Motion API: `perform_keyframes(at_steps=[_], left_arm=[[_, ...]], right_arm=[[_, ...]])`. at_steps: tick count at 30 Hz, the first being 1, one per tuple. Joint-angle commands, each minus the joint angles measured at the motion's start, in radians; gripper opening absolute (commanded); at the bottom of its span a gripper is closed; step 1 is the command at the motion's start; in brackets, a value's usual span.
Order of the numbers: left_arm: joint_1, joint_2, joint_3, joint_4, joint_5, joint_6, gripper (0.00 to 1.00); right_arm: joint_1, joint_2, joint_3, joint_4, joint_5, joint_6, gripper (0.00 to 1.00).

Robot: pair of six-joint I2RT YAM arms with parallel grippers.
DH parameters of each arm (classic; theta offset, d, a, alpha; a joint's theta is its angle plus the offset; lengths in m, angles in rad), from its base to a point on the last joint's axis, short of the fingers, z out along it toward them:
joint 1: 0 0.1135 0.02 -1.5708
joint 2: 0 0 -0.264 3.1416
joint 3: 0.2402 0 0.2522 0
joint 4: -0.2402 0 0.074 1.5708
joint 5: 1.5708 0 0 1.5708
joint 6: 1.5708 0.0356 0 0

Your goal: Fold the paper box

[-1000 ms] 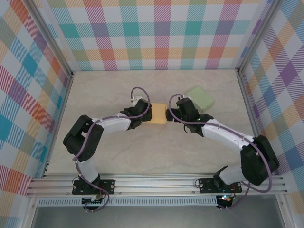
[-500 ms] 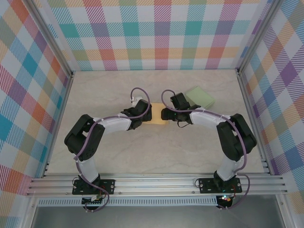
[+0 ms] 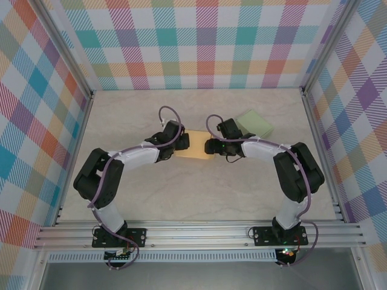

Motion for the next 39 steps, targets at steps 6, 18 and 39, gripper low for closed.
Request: perform_keyframes(at_steps=[6,18,39], left_arm=[[0.111,0.0,-0.035,0.081,0.269,0.02,0.78],[0.169,0.09,-0.028,0.1,0.414,0.014,0.61],[0.284,0.135,-0.027,0.084,0.555,-0.033,0.07]], right_arm=[[-0.053,-0.088,-0.053,0.06,-0.135,0.034,0.85],[-0.114,-0.005,-0.127,0.266,-0.332,0.166,0.87],[-0.118,0.211,-0.151,0.721,-0.553,0.401,0.81]])
